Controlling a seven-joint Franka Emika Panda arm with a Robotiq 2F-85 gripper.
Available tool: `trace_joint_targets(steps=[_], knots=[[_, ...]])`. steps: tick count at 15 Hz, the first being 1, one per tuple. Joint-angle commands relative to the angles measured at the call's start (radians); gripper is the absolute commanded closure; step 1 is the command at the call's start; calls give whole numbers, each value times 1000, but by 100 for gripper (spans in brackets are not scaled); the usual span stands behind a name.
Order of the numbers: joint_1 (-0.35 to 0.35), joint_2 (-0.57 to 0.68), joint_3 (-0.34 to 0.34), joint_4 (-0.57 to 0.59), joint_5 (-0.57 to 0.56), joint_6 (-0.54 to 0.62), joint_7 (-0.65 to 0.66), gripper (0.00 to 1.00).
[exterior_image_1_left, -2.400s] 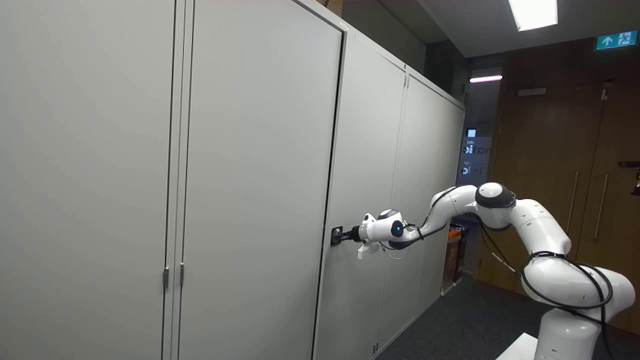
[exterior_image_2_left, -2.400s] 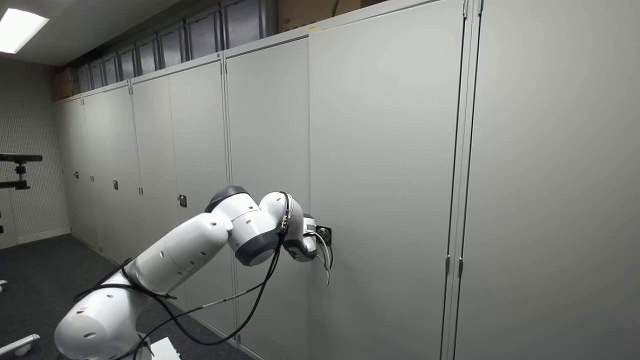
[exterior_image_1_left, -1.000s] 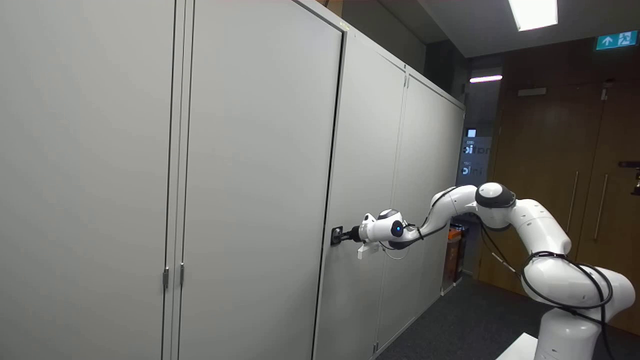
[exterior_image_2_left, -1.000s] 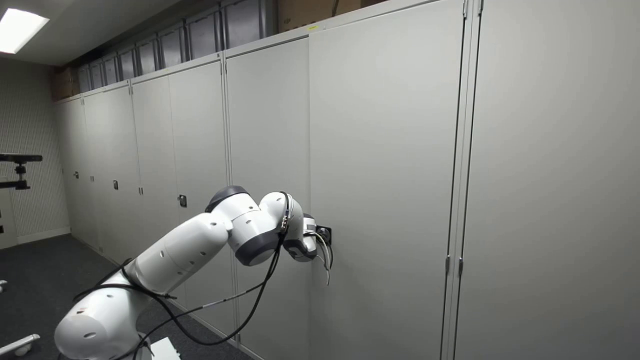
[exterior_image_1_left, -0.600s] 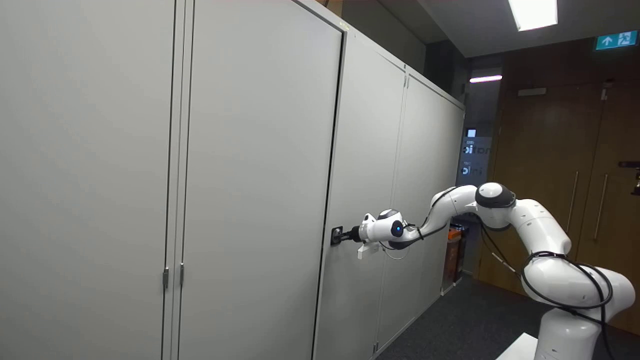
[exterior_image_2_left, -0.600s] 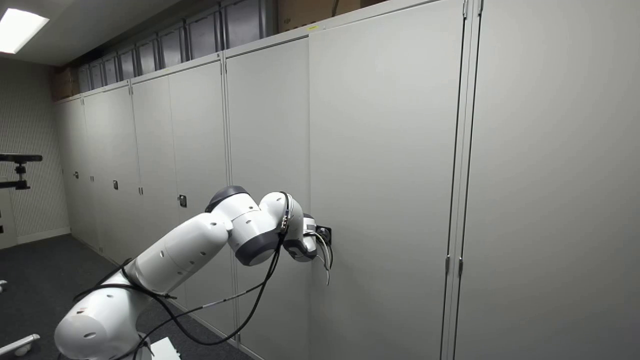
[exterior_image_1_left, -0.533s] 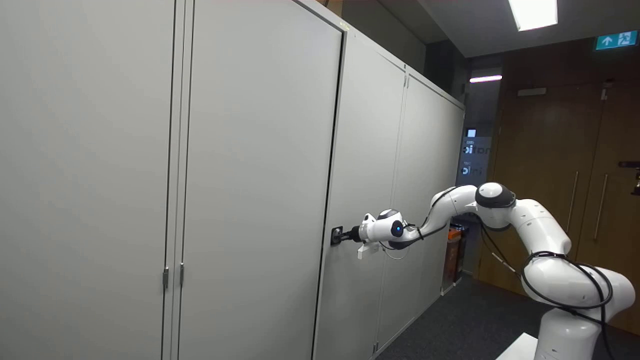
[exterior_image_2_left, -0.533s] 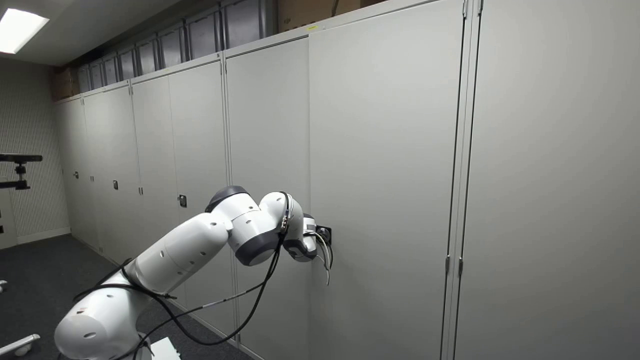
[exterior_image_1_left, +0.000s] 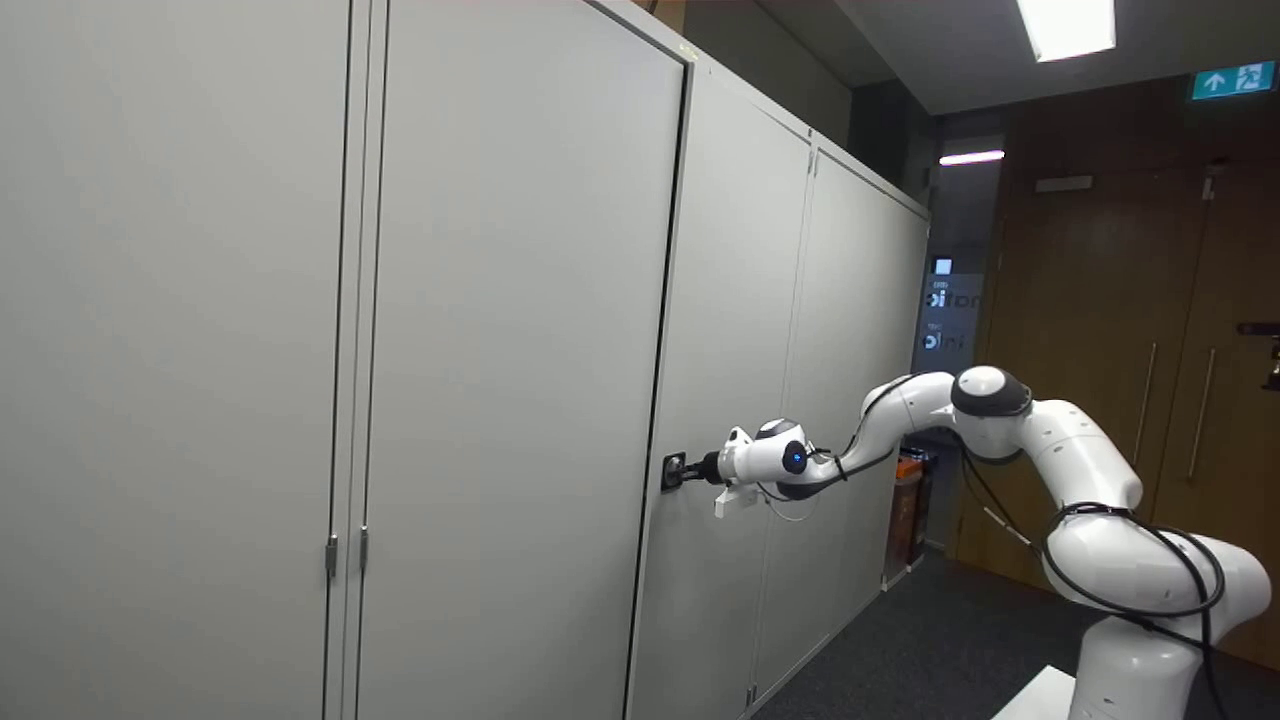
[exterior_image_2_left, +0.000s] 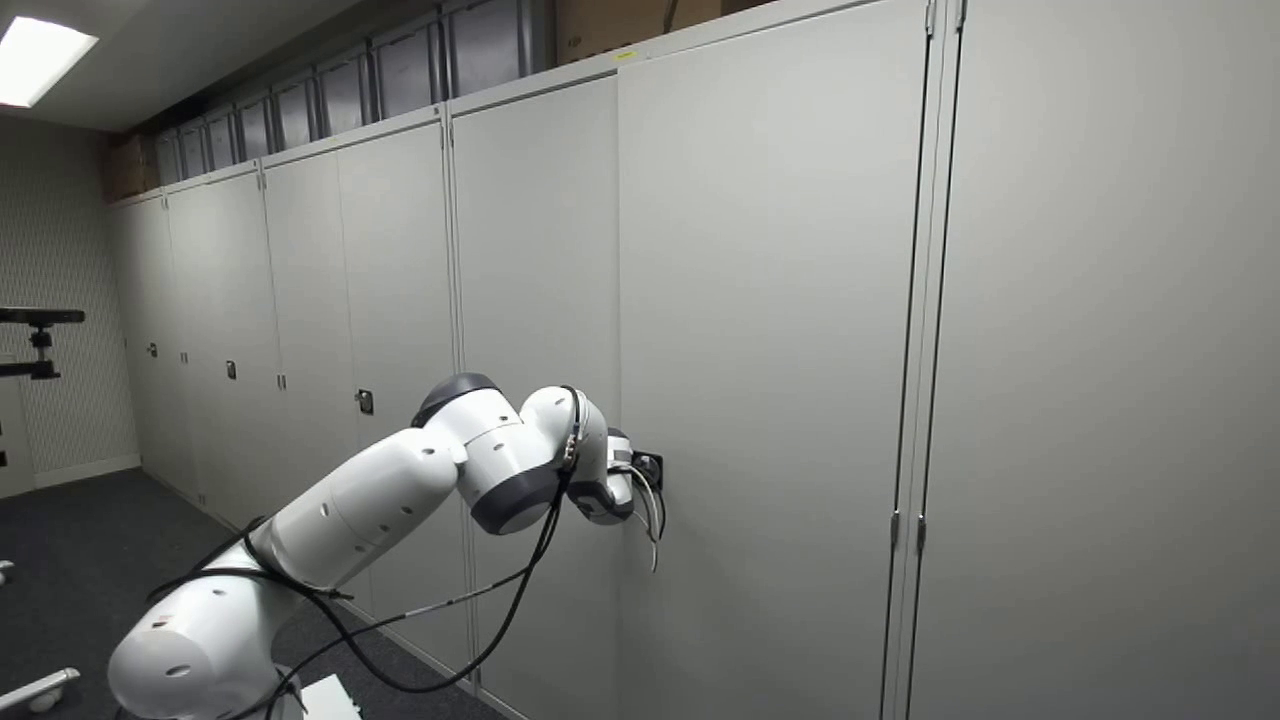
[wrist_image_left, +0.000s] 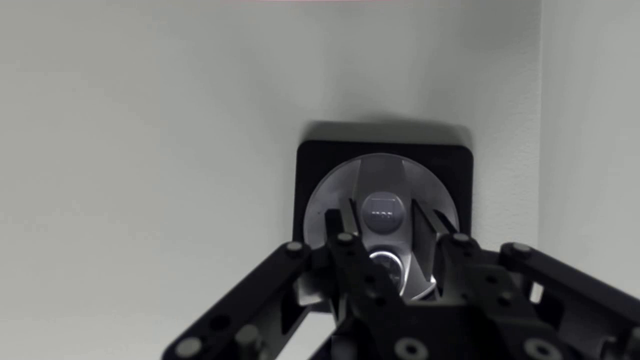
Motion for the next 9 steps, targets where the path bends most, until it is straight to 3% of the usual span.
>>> trace_joint_targets(steps=[1, 9], knots=[[-38, 35, 64, 26, -2, 29, 9, 92], [-98, 109, 144, 21, -2, 46, -7, 92]])
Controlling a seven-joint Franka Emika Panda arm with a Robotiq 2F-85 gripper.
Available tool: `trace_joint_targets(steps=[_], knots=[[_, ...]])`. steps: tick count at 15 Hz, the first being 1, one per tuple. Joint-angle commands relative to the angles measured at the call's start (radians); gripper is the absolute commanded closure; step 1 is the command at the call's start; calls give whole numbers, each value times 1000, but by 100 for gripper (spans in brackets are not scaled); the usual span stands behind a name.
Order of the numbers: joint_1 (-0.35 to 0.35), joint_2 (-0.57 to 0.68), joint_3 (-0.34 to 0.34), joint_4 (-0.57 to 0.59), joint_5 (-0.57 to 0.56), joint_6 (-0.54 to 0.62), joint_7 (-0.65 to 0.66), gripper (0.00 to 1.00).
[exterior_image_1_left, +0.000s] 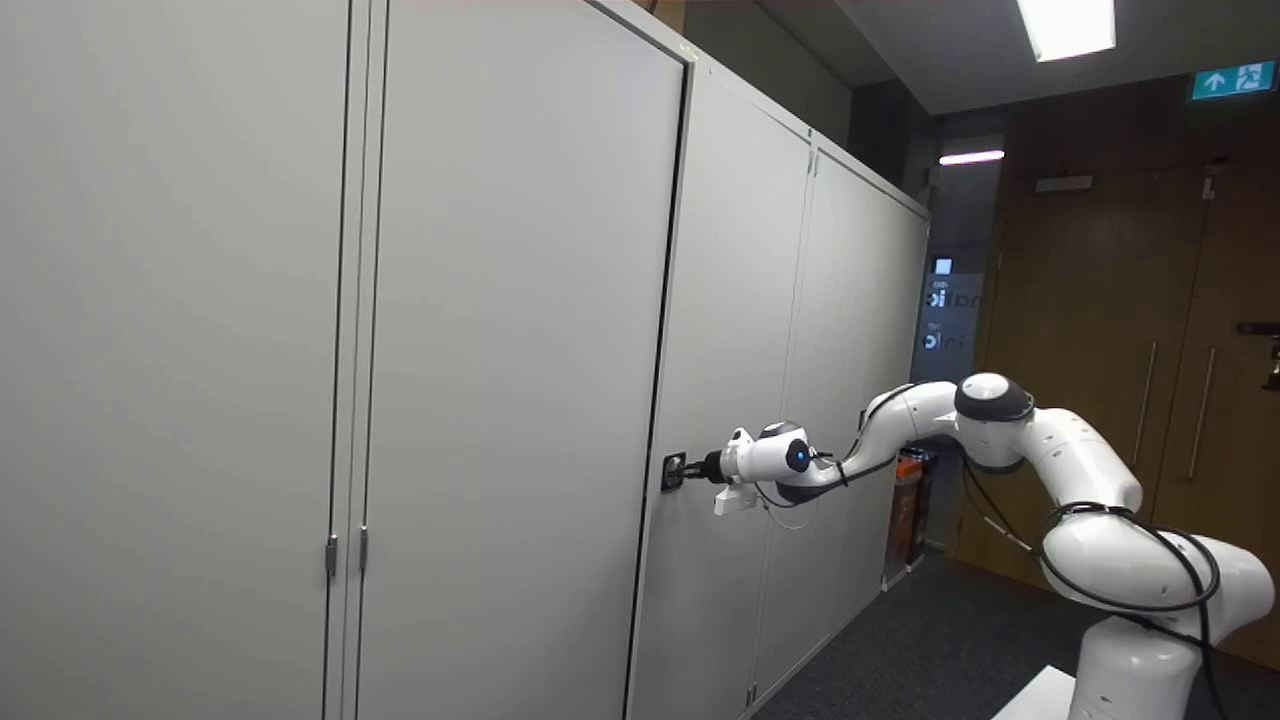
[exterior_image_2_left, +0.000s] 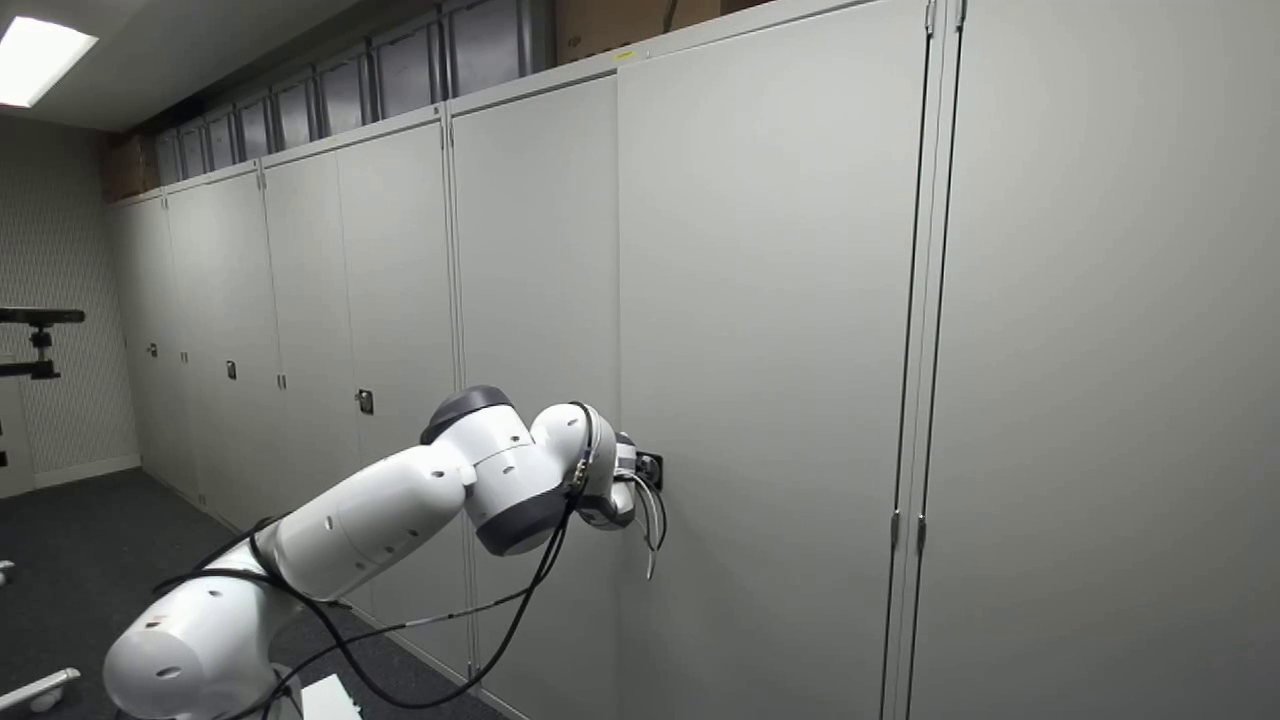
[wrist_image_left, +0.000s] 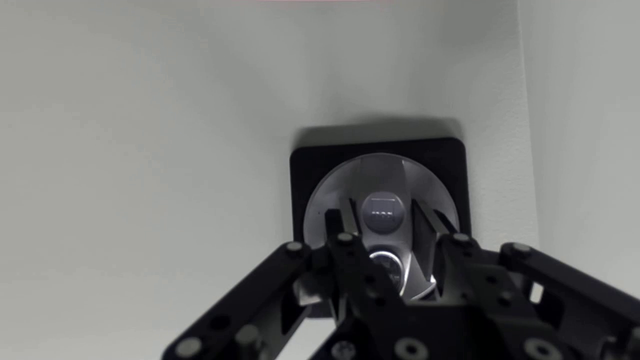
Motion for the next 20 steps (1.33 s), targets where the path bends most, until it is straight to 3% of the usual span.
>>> trace_joint_targets(steps=[1, 20], knots=[[-47, 41, 77, 17, -2, 30, -10, 92], [-132, 252, 232, 19, -2, 42, -78, 92]])
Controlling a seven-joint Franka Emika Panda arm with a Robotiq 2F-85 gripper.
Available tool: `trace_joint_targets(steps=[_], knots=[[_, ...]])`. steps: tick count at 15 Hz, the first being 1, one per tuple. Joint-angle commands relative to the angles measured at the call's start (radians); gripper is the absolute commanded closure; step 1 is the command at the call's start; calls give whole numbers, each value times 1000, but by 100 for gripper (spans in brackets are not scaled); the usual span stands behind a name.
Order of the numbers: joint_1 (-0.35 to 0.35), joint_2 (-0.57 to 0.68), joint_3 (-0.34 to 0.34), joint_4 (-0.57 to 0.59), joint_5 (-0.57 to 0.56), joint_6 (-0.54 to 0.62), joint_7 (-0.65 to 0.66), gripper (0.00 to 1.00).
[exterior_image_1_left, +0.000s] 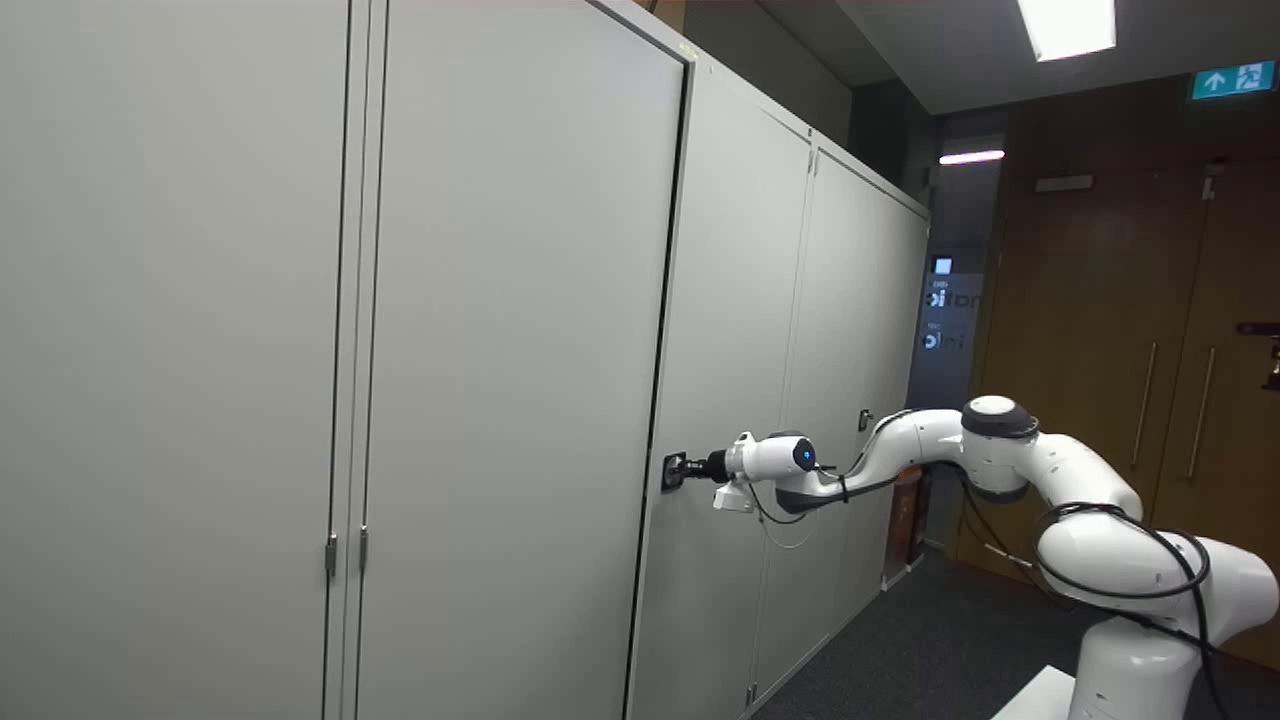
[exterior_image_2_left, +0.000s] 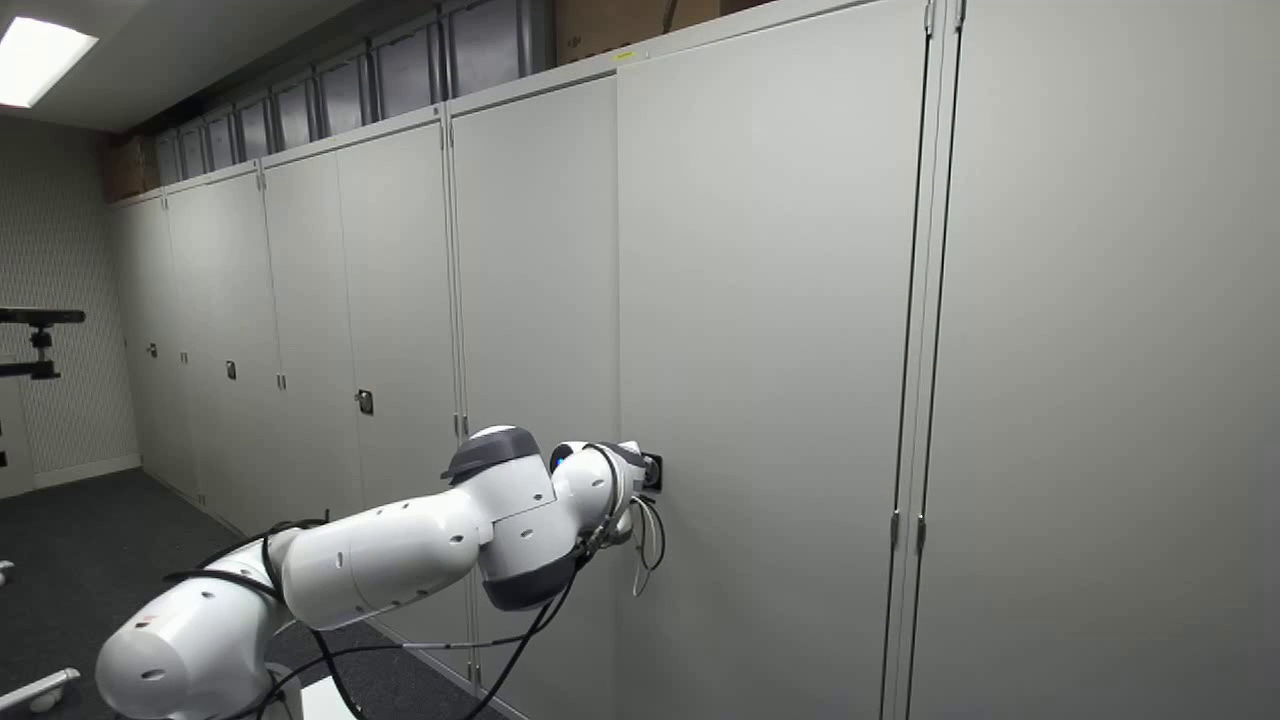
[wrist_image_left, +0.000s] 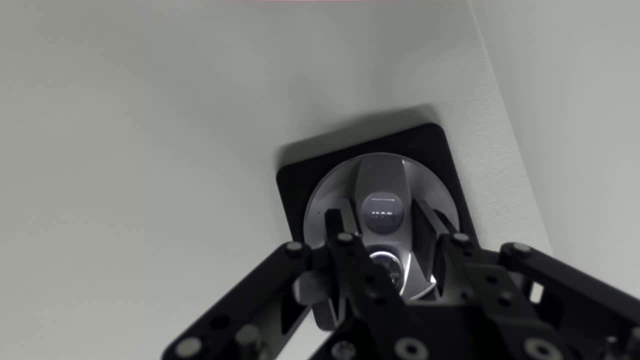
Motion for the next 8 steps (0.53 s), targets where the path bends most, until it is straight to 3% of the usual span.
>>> trace_joint_targets(steps=[1, 8], knots=[[-37, 53, 80, 16, -2, 28, -52, 92], [-72, 148, 133, 13, -2, 46, -103, 92]])
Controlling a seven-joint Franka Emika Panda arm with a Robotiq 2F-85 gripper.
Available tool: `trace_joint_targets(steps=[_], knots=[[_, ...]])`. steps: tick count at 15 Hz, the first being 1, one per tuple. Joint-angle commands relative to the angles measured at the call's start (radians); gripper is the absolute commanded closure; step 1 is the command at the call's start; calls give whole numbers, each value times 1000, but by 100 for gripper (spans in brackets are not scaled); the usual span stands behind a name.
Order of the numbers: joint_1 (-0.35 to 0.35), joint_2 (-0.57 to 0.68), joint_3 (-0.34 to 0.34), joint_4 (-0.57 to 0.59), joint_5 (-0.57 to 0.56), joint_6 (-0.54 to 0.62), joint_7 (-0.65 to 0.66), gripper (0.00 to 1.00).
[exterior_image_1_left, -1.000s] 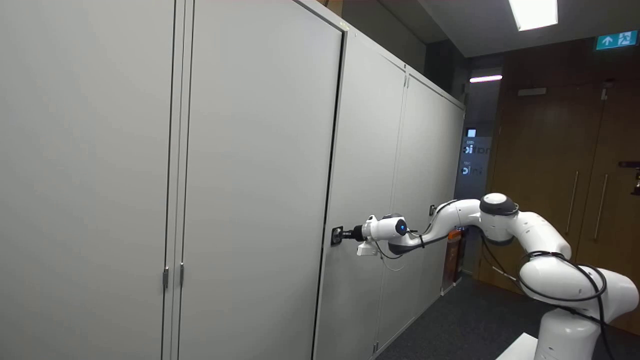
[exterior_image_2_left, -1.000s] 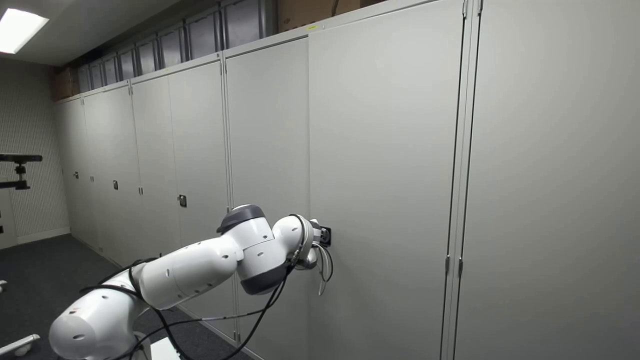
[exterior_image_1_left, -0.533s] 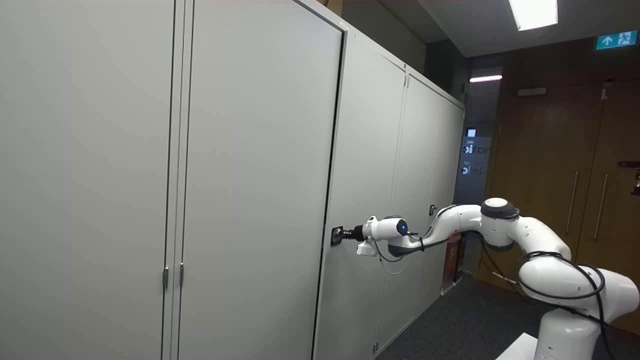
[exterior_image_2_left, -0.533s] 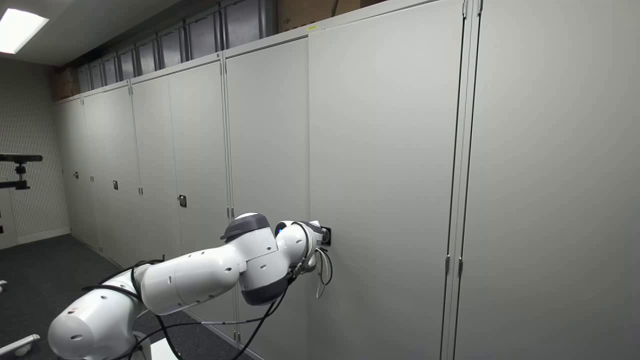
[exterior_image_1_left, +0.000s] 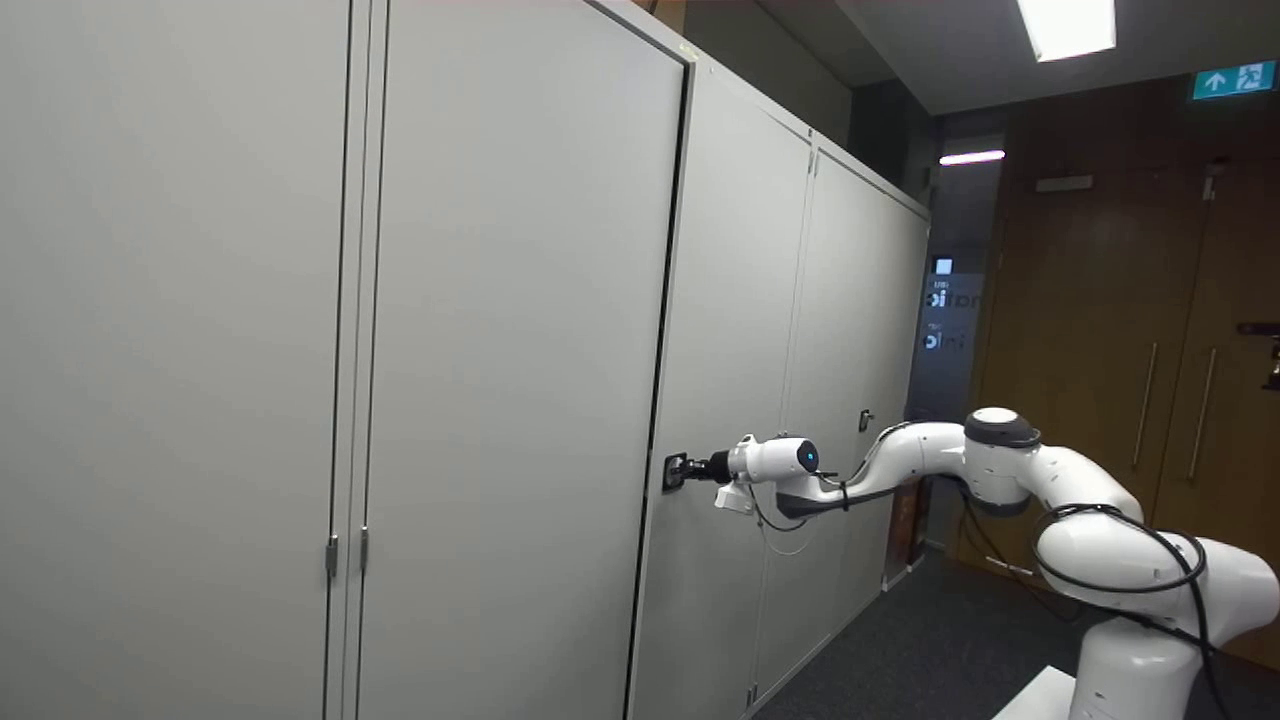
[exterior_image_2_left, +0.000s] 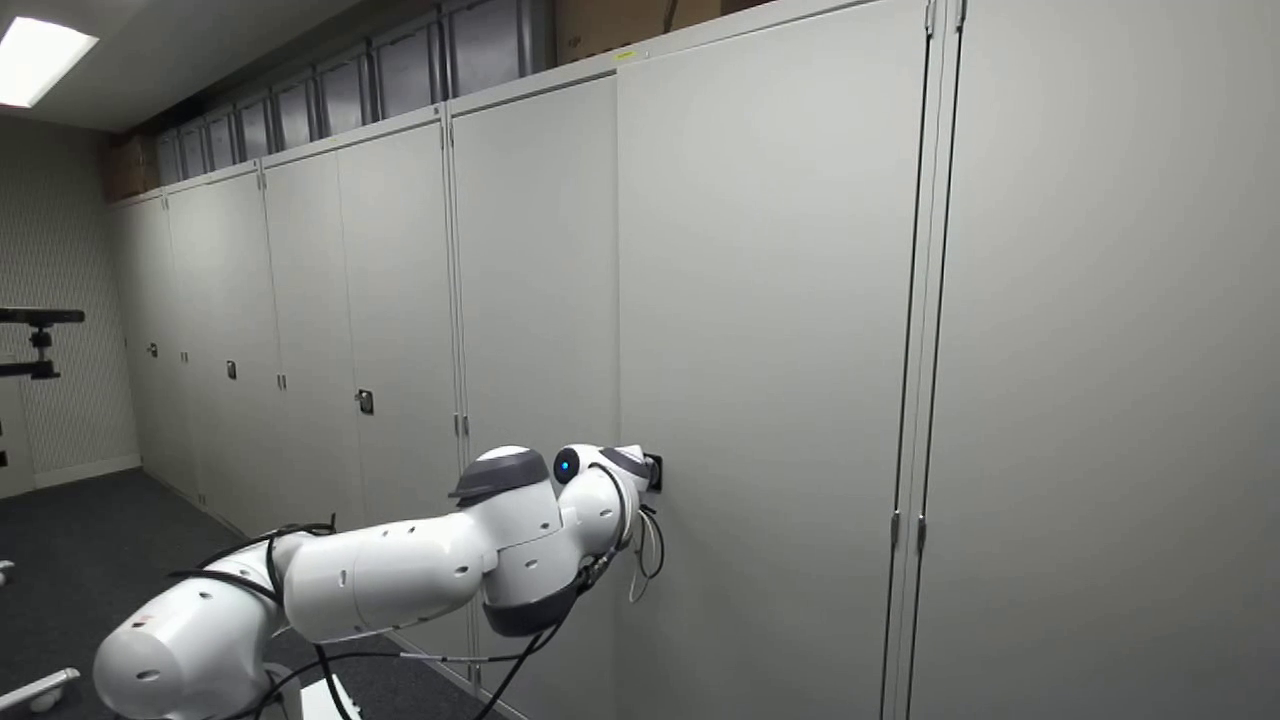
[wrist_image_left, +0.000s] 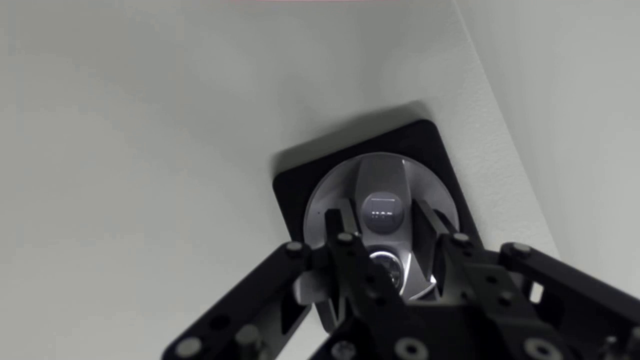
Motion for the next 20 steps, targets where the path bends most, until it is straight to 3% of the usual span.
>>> trace_joint_targets(steps=[1, 9, 10, 20], knots=[[-42, 66, 81, 13, -2, 36, -67, 92], [-68, 172, 131, 7, -2, 47, -135, 92], [-62, 128, 107, 13, 2, 71, -89, 92], [-49, 138, 113, 19, -7, 80, -67, 92]])
